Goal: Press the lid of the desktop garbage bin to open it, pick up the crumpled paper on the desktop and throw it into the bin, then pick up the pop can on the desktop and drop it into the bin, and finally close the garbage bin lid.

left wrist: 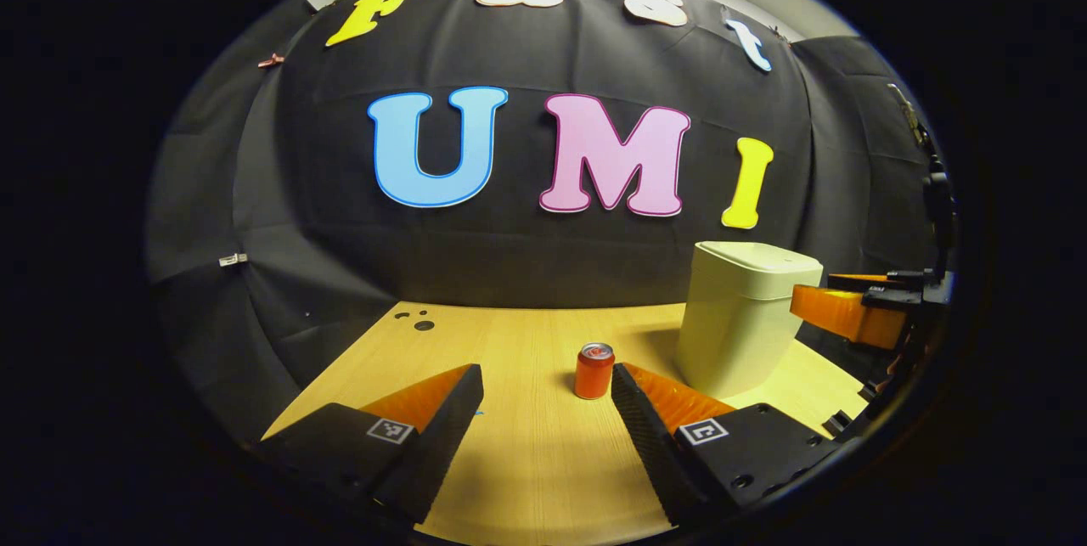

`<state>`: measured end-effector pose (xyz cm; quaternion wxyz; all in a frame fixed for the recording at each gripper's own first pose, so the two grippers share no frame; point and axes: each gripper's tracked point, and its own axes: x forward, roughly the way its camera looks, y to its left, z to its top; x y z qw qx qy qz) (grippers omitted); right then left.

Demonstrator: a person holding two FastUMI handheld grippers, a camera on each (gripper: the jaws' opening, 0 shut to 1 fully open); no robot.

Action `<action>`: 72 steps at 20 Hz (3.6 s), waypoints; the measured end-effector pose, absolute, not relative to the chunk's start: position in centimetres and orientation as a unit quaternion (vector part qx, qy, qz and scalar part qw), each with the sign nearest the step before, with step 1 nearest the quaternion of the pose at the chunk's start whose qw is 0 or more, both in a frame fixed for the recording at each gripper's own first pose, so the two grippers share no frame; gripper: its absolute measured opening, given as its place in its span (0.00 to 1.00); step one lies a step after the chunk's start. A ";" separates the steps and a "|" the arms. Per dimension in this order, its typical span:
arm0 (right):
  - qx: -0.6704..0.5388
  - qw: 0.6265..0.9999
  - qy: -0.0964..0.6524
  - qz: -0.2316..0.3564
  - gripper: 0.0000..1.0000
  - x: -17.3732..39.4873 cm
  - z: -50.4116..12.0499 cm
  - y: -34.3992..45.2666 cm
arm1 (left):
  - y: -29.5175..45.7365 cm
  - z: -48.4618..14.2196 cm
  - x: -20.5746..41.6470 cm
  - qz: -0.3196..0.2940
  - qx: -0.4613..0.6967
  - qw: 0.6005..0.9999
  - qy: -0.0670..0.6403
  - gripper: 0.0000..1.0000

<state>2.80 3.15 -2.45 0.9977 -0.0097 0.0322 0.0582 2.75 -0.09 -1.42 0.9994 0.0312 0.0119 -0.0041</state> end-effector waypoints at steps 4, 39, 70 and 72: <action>-0.022 0.997 0.027 0.072 0.71 3.0 -2.2 3.6 | -0.9 -1.7 2.3 -0.012 0.045 0.999 0.008 0.97; 0.020 0.999 0.033 0.036 0.05 11.3 5.1 -6.2 | -1.3 -4.2 3.5 0.014 0.030 0.998 0.045 0.97; 0.041 0.989 0.145 -0.009 0.06 17.9 -1.8 -11.5 | 1.1 -6.5 5.2 0.050 0.022 0.995 0.080 0.98; 0.053 0.988 0.146 -0.010 0.05 18.1 -1.8 -11.5 | 1.1 -6.5 5.2 0.048 0.031 0.995 0.077 0.97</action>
